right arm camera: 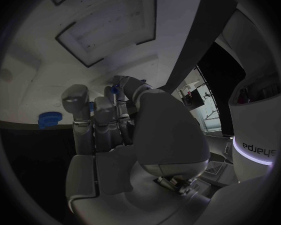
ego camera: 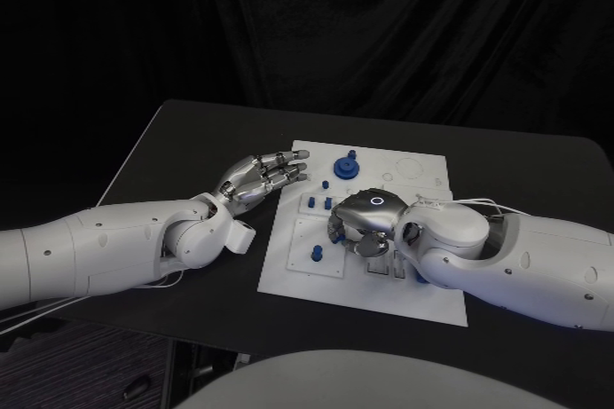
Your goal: Assemble the parts on the task board
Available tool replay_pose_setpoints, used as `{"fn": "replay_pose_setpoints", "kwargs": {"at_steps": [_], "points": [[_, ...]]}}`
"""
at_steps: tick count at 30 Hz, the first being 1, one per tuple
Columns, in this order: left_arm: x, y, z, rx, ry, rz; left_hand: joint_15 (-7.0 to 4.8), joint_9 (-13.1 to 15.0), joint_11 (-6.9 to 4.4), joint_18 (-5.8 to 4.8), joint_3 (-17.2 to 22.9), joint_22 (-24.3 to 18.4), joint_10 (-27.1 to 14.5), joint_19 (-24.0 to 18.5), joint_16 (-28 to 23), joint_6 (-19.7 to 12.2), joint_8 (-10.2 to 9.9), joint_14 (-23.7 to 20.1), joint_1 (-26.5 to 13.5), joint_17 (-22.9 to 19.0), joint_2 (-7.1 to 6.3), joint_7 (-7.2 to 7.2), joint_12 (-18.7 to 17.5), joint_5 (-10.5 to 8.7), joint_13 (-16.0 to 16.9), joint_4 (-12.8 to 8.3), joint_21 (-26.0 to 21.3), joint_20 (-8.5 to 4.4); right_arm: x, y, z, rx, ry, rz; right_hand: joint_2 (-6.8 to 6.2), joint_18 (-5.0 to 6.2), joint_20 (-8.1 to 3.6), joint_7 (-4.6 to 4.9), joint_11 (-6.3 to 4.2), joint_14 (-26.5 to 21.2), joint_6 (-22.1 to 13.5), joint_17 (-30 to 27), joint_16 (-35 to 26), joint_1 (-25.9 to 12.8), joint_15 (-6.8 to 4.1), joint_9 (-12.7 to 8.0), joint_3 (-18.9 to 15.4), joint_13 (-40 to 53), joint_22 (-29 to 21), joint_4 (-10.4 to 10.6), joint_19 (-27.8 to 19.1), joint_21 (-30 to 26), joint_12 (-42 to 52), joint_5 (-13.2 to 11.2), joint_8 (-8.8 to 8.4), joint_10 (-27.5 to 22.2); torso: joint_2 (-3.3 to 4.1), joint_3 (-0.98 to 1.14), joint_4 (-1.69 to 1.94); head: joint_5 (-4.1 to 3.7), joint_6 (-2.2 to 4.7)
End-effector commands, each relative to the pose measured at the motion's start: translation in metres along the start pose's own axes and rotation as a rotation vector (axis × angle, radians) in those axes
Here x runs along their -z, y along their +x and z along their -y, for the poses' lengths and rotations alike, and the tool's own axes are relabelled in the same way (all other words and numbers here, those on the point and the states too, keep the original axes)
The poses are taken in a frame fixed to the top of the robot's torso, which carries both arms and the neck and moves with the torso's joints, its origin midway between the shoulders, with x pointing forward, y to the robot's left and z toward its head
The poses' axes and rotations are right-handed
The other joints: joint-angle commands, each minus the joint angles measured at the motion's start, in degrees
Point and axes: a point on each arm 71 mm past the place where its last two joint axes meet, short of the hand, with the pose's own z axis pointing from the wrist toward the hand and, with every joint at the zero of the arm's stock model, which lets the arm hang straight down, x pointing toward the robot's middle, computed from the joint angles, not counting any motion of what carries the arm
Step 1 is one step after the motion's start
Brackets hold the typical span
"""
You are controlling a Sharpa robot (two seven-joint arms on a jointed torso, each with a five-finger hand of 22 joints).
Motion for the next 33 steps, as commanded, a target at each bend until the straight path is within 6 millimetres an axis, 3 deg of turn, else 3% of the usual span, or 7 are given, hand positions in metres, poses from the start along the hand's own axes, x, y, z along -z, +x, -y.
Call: {"fn": "replay_pose_setpoints", "kwargs": {"at_steps": [1, 12, 15, 17, 21, 33], "points": [[0.0002, 0.0018, 0.0068, 0.016, 0.106, -0.01, -0.06, 0.1, 0.54, -0.8, 0.4, 0.0, 0.0, 0.4, 0.3, 0.3, 0.2, -0.3, -0.1, 0.1, 0.46, -0.06, 0.4, 0.25, 0.1, 0.1, 0.3, 0.18, 0.0001, 0.0002, 0.0002, 0.019, 0.016, -0.007, -0.16, -0.18, -0.06, 0.49, 0.33, -0.5, -0.2, 0.0, -0.2, 0.4, 0.03, -0.1, -0.1, 0.0, 5.2, -0.4, -0.3, -0.2, -0.2, -0.3, -0.32, 0.1, -0.01, 0.0, 0.01, 0.21, 0.0], [0.0005, 0.0015, 0.0062, 0.016, 0.105, -0.01, -0.06, 0.1, 0.56, -0.8, 0.4, 0.0, 0.0, 0.4, 0.3, 0.4, 0.2, -0.3, -0.1, 0.1, 0.47, -0.04, 0.4, 0.26, 0.1, 0.1, 0.3, 0.18, -0.0001, -0.0007, -0.0017, 0.017, 0.003, 0.003, -0.25, -0.16, 0.1, 0.66, 0.42, -0.6, -1.1, 0.0, -0.2, 0.1, 0.15, -0.2, -0.3, 0.1, 5.2, -0.4, -0.5, -0.3, -0.4, -1.5, -1.04, 0.3, 0.0, 0.0, 0.0, 0.36, 0.0], [0.0004, 0.0016, 0.006, 0.016, 0.104, -0.01, -0.05, 0.1, 0.66, -0.84, 0.5, 0.0, 0.1, 0.4, 0.3, 0.4, 0.2, -0.3, -0.1, 0.1, 0.48, 0.03, 0.5, 0.28, 0.1, 0.1, 0.3, 0.17, -0.0005, -0.0008, -0.0026, 0.018, -0.001, 0.002, -0.29, -0.12, 0.3, 0.85, 0.58, -0.8, -2.6, -0.2, -0.3, -0.4, 0.37, -0.4, -0.7, 0.1, 5.1, -0.1, -0.7, -0.6, -0.9, -3.8, -1.97, -0.2, 0.0, 0.0, 0.0, 0.36, 0.0], [0.0004, 0.0016, 0.0059, 0.017, 0.103, -0.01, -0.05, 0.1, 0.66, -0.84, 0.5, 0.0, 0.1, 0.4, 0.3, 0.4, 0.2, -0.3, -0.1, 0.1, 0.48, 0.03, 0.5, 0.28, 0.1, 0.1, 0.3, 0.17, -0.001, -0.0008, -0.0033, 0.018, -0.004, 0.002, -0.54, -0.04, 0.44, 0.91, 0.52, -0.9, -5.3, -0.2, -0.4, -1.0, 0.41, -0.9, -1.0, 0.1, 4.9, 0.3, -0.8, -1.0, -1.4, -5.6, -3.6, -1.0, -0.01, 0.0, 0.01, 0.32, 0.0], [0.0003, 0.0018, 0.0057, 0.017, 0.103, -0.011, -0.05, 0.1, 0.66, -0.84, 0.5, 0.0, 0.1, 0.4, 0.3, 0.4, 0.2, -0.3, -0.1, 0.1, 0.48, 0.03, 0.5, 0.28, 0.1, 0.1, 0.3, 0.17, -0.0017, -0.0009, -0.0042, 0.018, -0.009, 0.001, -0.76, 0.0, 0.5, 0.74, 0.54, -0.9, -7.1, -0.3, -0.5, -1.4, 0.44, -1.3, -1.4, 0.1, 4.8, 0.7, -0.9, -1.3, -1.8, -6.6, -4.61, -1.5, 0.0, 0.0, 0.0, 0.39, 0.0], [-0.0001, 0.002, 0.005, 0.019, 0.098, -0.013, -0.05, 0.1, 0.82, -0.88, 0.7, -0.1, 0.2, 0.4, 0.4, 0.8, 0.3, -0.3, -0.2, 0.1, 0.47, 0.14, 0.7, 0.3, 0.1, 0.2, 0.3, 0.17, -0.0031, -0.0013, -0.006, 0.018, -0.016, 0.004, -0.87, 0.0, 0.59, 0.39, 0.66, -0.9, -9.1, -0.3, -0.5, -1.9, 0.53, -1.7, -1.9, 0.3, 4.7, 1.4, -0.8, -1.6, -2.2, -7.5, -5.63, -2.0, 0.02, 0.01, 0.0, 0.42, 0.0]]}}
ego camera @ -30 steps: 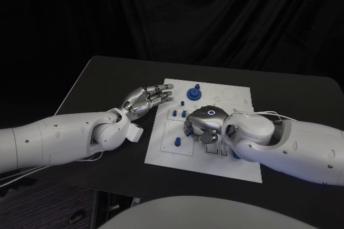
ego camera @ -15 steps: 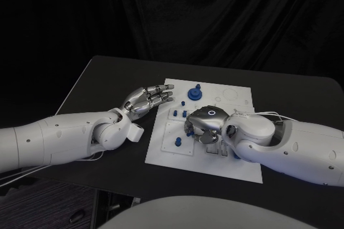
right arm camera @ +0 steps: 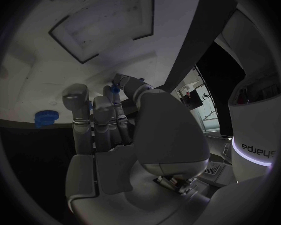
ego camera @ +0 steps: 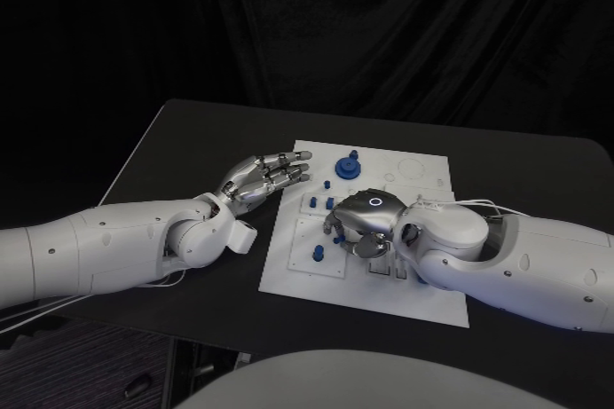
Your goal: Assemble the parts on the task board
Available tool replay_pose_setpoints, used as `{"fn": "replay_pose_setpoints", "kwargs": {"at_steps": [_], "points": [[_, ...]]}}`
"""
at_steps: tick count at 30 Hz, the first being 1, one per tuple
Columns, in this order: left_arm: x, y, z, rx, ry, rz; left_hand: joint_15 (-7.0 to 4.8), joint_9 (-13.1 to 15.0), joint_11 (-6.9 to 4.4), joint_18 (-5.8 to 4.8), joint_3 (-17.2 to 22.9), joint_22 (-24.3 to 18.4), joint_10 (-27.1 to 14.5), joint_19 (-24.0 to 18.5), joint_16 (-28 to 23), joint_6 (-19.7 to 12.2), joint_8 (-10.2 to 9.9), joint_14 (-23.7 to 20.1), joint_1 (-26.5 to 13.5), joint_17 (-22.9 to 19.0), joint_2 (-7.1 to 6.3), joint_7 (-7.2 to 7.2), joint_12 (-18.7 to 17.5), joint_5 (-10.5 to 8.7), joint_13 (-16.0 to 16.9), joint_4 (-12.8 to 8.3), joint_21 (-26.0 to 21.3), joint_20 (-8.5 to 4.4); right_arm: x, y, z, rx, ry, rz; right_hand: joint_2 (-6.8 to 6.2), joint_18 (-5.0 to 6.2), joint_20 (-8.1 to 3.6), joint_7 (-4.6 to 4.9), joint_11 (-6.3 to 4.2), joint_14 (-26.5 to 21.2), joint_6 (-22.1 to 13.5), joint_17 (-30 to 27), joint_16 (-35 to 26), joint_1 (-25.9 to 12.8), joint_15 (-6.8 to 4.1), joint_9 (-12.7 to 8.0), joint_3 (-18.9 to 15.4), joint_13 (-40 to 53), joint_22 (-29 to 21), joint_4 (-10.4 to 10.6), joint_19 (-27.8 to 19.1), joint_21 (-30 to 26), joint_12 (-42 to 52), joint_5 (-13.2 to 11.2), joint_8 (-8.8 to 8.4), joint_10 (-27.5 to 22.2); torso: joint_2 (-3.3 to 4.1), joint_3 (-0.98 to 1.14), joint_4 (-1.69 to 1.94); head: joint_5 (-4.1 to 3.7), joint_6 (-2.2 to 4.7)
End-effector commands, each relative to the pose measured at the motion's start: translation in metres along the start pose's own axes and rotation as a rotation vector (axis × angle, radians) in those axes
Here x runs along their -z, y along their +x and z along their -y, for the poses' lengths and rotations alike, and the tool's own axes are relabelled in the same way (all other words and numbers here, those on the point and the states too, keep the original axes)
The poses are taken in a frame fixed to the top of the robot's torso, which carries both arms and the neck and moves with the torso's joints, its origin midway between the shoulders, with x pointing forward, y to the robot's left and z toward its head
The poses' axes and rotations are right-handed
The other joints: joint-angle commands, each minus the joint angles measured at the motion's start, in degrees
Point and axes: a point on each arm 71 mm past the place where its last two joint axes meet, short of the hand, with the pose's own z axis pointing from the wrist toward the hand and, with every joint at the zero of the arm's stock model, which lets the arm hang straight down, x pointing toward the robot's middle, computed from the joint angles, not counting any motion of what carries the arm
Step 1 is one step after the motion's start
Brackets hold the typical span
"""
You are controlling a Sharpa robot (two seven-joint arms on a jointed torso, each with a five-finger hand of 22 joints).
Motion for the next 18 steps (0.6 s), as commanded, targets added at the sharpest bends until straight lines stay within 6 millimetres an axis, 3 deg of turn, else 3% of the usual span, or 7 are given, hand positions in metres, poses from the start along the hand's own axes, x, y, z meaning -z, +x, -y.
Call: {"fn": "replay_pose_setpoints", "kwargs": {"at_steps": [1, 14, 18], "points": [[-0.0001, 0.0019, 0.0064, 0.016, 0.1, -0.011, -0.05, 0.1, 0.39, -0.88, 0.3, -0.1, 0.2, 0.2, 0.4, 0.4, 0.3, -0.3, -0.2, 0.1, 0.48, 0.14, 0.4, 0.3, 0.0, 0.1, 0.3, -0.04, -0.0004, -0.0003, -0.0011, 0.009, -0.002, 0.001, 0.08, 0.01, 0.08, -0.01, -0.05, -0.5, -0.3, -0.1, -0.3, -0.9, 0.1, 0.0, -0.3, 0.1, 4.7, 0.1, -0.3, -0.3, -0.3, -0.3, -0.36, -0.6, 0.03, 0.01, 0.0, 0.0, 0.0], [-0.0004, 0.0021, 0.0053, 0.018, 0.095, -0.013, -0.07, 0.1, 0.49, -0.91, 0.4, -0.1, 0.3, 0.3, 0.4, 0.5, 0.3, -0.3, -0.2, 0.1, 0.46, 0.23, 0.5, 0.3, 0.1, 0.1, 0.3, -0.04, -0.0005, -0.0009, -0.0014, 0.008, -0.005, 0.008, 0.04, 0.1, 0.37, 0.32, 0.38, -0.8, 0.1, -0.5, -0.6, -1.7, 0.48, 0.0, -1.0, 0.1, 4.4, 1.2, -0.6, -1.3, -0.9, -1.4, -0.15, -1.9, -0.01, 0.02, -0.02, -0.01, 0.0], [-0.0003, 0.0019, 0.005, 0.018, 0.094, -0.013, -0.07, 0.1, 0.49, -0.91, 0.4, -0.1, 0.3, 0.3, 0.4, 0.5, 0.3, -0.3, -0.2, 0.1, 0.46, 0.23, 0.5, 0.3, 0.1, 0.1, 0.3, -0.04, -0.0004, -0.0008, -0.001, 0.008, -0.003, 0.007, -0.71, 0.14, 1.28, 0.24, 1.75, -1.2, -1.9, -1.2, -1.0, -3.5, 1.67, -0.8, -3.5, -1.3, 4.0, 3.2, -0.8, -2.6, -4.2, -3.9, -1.35, -6.3, 0.02, 0.02, 0.0, -0.06, 0.0]]}}
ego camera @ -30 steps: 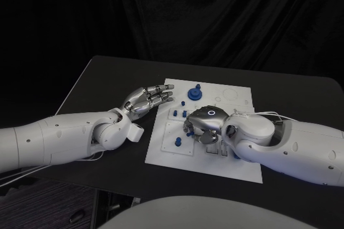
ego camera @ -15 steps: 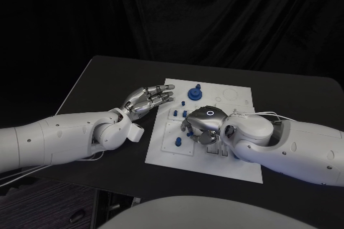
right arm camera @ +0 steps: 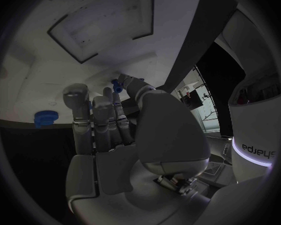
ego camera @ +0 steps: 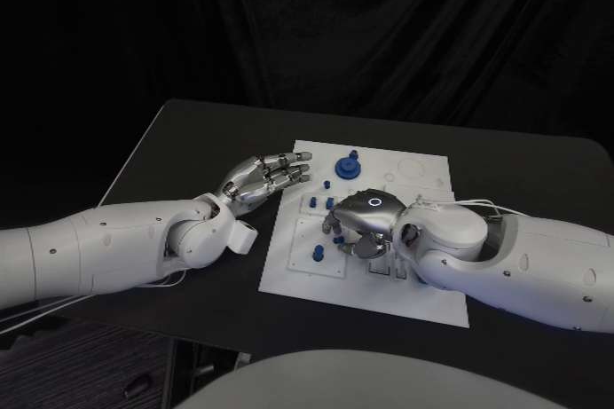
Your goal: Assemble the parts on the task board
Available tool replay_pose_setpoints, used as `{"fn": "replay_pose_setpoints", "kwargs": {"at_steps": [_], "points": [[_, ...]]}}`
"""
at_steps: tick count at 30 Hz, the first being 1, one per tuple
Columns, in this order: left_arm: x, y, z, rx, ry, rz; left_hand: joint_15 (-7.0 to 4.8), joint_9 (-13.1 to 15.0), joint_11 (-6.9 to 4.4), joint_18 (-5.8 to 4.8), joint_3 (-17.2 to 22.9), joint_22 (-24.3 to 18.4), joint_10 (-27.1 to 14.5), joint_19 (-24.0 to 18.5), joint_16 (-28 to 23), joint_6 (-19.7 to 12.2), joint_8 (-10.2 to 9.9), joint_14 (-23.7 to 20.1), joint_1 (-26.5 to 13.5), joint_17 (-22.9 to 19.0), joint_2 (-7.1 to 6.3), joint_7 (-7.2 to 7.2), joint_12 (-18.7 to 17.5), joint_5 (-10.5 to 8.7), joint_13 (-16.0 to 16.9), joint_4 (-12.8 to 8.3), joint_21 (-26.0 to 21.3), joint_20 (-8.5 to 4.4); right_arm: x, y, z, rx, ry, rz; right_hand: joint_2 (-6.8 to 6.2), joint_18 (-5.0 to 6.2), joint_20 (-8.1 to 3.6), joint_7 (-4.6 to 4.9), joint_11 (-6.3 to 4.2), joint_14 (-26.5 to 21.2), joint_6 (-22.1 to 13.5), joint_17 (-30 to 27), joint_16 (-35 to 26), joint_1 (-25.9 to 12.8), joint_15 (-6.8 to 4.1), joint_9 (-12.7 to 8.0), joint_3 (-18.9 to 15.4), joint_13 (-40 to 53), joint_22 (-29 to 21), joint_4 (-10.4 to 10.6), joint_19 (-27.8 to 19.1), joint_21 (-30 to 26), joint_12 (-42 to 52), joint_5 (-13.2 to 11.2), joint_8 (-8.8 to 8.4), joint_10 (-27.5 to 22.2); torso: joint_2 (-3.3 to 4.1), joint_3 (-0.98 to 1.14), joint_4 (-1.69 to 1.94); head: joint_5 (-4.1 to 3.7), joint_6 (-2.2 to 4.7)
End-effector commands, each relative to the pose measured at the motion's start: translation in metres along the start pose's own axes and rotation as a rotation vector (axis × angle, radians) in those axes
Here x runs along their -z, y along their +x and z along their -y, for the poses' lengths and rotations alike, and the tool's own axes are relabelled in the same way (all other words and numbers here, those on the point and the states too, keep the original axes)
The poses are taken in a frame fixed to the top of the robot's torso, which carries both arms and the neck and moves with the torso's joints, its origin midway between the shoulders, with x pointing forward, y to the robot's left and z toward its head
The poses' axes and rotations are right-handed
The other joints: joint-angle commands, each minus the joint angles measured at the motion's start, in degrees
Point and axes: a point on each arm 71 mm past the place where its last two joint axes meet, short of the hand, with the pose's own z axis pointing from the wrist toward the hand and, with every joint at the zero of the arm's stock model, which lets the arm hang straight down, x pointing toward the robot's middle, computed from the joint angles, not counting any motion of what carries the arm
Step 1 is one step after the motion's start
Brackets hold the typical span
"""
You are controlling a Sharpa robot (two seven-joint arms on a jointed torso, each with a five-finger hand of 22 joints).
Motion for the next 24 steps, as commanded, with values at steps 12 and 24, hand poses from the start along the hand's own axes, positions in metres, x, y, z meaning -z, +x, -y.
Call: {"fn": "replay_pose_setpoints", "kwargs": {"at_steps": [12, 24], "points": [[0.0, 0.001, 0.0048, 0.023, 0.09, -0.006, -0.09, 0.1, 0.35, -0.94, 0.4, -0.1, 0.1, 0.3, 0.4, 0.5, 0.4, -0.4, -0.3, 0.1, 0.45, 0.1, 0.3, 0.31, 0.1, 0.0, 0.3, -0.04, 0.0004, -0.0018, 0.0009, -0.005, -0.001, 0.025, 1.08, 0.42, 1.56, 0.39, 1.2, -0.8, -2.4, -0.7, -0.5, -0.1, 1.38, -2.2, -6.0, -1.3, 3.6, 2.6, -0.3, -2.5, -2.3, -3.3, -2.41, -4.2, 0.0, -0.01, 0.01, -0.05, 0.0], [0.0006, 0.0006, 0.0036, 0.038, 0.086, 0.002, -0.11, 0.1, 0.44, -0.96, 0.6, -0.1, 0.2, 0.3, 0.4, 0.6, 0.4, -0.4, -0.3, 0.1, 0.46, 0.16, 0.3, 0.33, 0.1, 0.0, 0.3, -0.05, 0.0023, -0.0022, 0.0023, -0.024, -0.001, 0.035, 2.12, 0.35, 1.23, 1.07, 0.69, -0.4, -0.1, -0.2, 0.0, 0.9, 0.95, -2.5, -6.9, -1.3, 3.9, 3.2, 0.2, -2.0, -1.2, -1.9, -1.74, -1.7, 0.0, -0.01, 0.0, -0.06, 0.0]]}}
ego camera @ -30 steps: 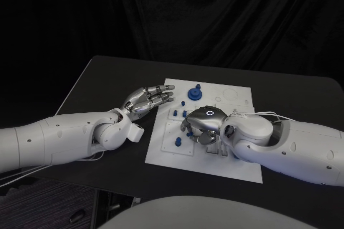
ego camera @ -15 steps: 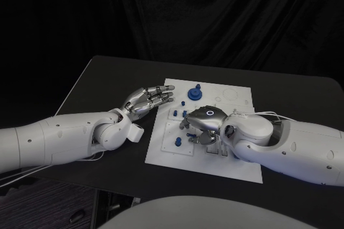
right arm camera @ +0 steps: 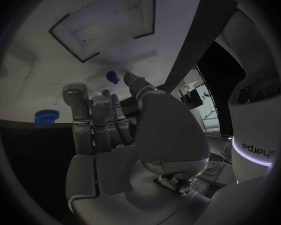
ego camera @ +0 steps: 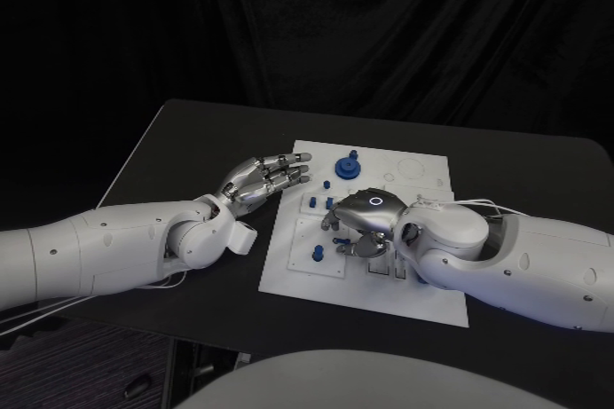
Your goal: Assemble the parts on the task board
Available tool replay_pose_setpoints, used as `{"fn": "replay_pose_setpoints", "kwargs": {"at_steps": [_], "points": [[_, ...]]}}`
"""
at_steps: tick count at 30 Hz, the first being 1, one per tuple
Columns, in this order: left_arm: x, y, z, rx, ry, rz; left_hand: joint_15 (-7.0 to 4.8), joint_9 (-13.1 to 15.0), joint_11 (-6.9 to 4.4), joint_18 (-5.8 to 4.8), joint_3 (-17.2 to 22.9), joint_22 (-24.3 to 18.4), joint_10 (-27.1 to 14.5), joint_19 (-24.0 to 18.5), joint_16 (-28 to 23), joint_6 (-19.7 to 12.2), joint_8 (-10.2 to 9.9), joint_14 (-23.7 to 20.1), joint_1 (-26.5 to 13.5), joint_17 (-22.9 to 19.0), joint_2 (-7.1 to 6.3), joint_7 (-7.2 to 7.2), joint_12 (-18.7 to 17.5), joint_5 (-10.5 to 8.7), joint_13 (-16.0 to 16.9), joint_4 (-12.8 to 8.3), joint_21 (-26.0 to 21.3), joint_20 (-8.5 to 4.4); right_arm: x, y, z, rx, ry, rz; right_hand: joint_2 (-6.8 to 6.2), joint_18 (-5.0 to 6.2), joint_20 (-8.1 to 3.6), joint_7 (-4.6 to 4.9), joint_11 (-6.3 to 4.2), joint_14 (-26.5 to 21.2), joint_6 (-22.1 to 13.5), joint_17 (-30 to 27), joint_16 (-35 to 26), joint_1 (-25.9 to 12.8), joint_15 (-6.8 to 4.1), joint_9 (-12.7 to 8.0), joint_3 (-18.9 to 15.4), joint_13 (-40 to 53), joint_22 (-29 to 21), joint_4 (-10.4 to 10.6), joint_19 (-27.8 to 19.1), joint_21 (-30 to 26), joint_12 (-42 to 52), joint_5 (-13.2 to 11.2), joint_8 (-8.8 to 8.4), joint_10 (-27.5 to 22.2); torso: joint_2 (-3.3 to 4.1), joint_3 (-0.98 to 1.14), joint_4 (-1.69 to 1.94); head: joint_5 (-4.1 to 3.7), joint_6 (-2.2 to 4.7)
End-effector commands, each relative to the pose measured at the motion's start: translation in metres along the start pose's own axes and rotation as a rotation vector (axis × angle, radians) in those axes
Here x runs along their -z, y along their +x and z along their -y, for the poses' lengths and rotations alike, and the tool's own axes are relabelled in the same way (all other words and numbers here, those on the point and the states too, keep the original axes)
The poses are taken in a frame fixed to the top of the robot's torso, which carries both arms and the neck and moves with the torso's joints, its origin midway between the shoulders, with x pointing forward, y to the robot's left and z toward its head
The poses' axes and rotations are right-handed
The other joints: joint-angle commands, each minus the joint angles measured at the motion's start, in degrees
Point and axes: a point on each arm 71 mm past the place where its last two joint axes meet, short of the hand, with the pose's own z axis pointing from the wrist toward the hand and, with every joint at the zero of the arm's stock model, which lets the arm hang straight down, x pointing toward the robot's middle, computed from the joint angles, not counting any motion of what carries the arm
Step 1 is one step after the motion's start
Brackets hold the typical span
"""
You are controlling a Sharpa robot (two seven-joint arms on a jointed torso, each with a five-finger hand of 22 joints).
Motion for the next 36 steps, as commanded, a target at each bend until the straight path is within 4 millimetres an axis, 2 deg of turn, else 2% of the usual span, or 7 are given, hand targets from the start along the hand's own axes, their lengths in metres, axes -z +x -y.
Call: {"fn": "replay_pose_setpoints", "kwargs": {"at_steps": [1, 13, 18, 25, 31, 33, 36], "points": [[0.0, 0.001, 0.006, 0.023, 0.09, -0.003, -0.11, 0.0, 0.28, -0.96, 0.2, -0.1, 0.0, 0.3, 0.4, 0.4, 0.2, -0.4, -0.3, 0.1, 0.46, -0.04, 0.3, 0.33, 0.1, 0.0, 0.3, -0.04, 0.002, -0.002, 0.0, -0.019, -0.004, 0.027, 0.91, 0.37, 0.01, 0.29, -0.08, 0.4, 1.4, 0.3, 0.3, 0.2, -0.27, -0.1, -0.5, -0.1, 3.9, 0.2, 0.4, 0.3, 0.3, 0.8, 0.46, 1.0, 0.0, 0.0, 0.0, 0.01, 0.0], [0.002, 0.0, 0.006, 0.022, 0.091, 0.002, -0.14, 0.1, 0.35, -0.98, 0.4, -0.1, 0.1, 0.3, 0.4, 0.6, 0.2, -0.4, -0.3, 0.1, 0.47, 0.03, 0.4, 0.39, 0.1, 0.0, 0.3, -0.05, 0.023, -0.008, 0.008, -0.073, -0.007, 0.136, 0.45, 0.23, -0.02, 0.98, 0.1, 0.6, 2.2, 0.6, 0.6, -0.3, -0.17, -0.3, -1.7, -0.4, 4.1, 1.0, 0.7, 0.5, -0.1, 0.5, 0.49, 0.0, 0.01, 0.0, 0.01, 0.09, 0.0], [0.003, 0.0, 0.006, 0.022, 0.092, 0.003, -0.14, 0.1, 0.35, -0.98, 0.4, -0.1, 0.1, 0.3, 0.4, 0.6, 0.2, -0.4, -0.3, 0.1, 0.47, 0.03, 0.4, 0.39, 0.1, 0.0, 0.3, -0.05, 0.034, -0.009, 0.014, -0.085, 0.016, 0.168, 0.63, 0.26, -0.04, 1.06, -0.14, 0.6, 2.6, 0.7, 0.7, -0.5, -0.27, -0.7, -2.7, 0.9, 4.2, 1.8, 0.8, 0.4, 2.6, 0.9, 0.32, 1.6, 0.0, 0.0, 0.01, 0.04, 0.0], [0.003, 0.0, 0.006, 0.022, 0.092, 0.004, -0.18, 0.1, 0.39, -0.99, 0.5, -0.2, 0.1, 0.3, 0.4, 0.7, 0.2, -0.4, -0.3, 0.1, 0.43, 0.05, 0.4, 0.44, 0.1, -0.1, 0.2, -0.06, 0.041, -0.008, 0.023, -0.092, 0.055, 0.198, 0.73, 0.33, -0.78, 0.46, -1.17, 0.4, 3.4, 0.7, 0.8, 0.2, -1.07, -1.4, -4.3, 7.5, 4.4, 2.9, 0.8, -0.1, 13.6, 1.6, -0.2, 1.7, 0.0, 0.0, 0.0, -0.08, 0.0], [0.003, 0.0, 0.006, 0.022, 0.091, 0.004, -0.18, 0.1, 0.39, -0.99, 0.5, -0.2, 0.1, 0.3, 0.4, 0.7, 0.2, -0.4, -0.3, 0.1, 0.43, 0.05, 0.4, 0.44, 0.1, -0.1, 0.2, -0.06, 0.041, -0.005, 0.028, -0.097, 0.094, 0.199, 1.0, 0.34, -1.77, -0.9, -2.64, 0.6, 7.1, 0.8, 0.8, 0.4, -2.27, -0.4, -5.2, 19.3, 4.5, 3.9, 1.1, -0.8, 31.2, 2.5, 1.8, 1.4, 0.0, 0.0, 0.01, -0.26, 0.0], [0.003, 0.0, 0.006, 0.023, 0.09, 0.004, -0.18, 0.1, 0.39, -0.99, 0.5, -0.2, 0.1, 0.3, 0.4, 0.7, 0.2, -0.4, -0.3, 0.1, 0.43, 0.05, 0.4, 0.44, 0.1, -0.1, 0.2, -0.06, 0.04, -0.002, 0.029, -0.098, 0.108, 0.184, 1.05, 0.29, -1.89, -1.01, -2.76, 0.7, 7.2, 1.0, 0.9, 0.3, -2.37, -0.1, -5.3, 20.7, 4.5, 4.1, 1.2, -0.7, 32.8, 2.5, 2.18, 1.1, 0.0, 0.0, 0.01, -0.34, 0.0], [0.003, 0.0, 0.006, 0.023, 0.09, 0.003, -0.18, 0.1, 0.39, -0.99, 0.5, -0.2, 0.1, 0.3, 0.4, 0.7, 0.2, -0.4, -0.3, 0.1, 0.43, 0.05, 0.4, 0.44, 0.1, -0.1, 0.2, -0.06, 0.04, 0.002, 0.031, -0.102, 0.129, 0.159, 1.03, 0.18, -2.08, -1.25, -2.98, 1.2, 7.4, 2.1, 1.6, -0.4, -2.54, 0.4, -6.0, 31.7, 4.7, 4.7, 1.5, -0.1, 39.2, 2.5, 3.11, 8.5, 0.0, 0.0, 0.01, -0.33, 0.0]]}}
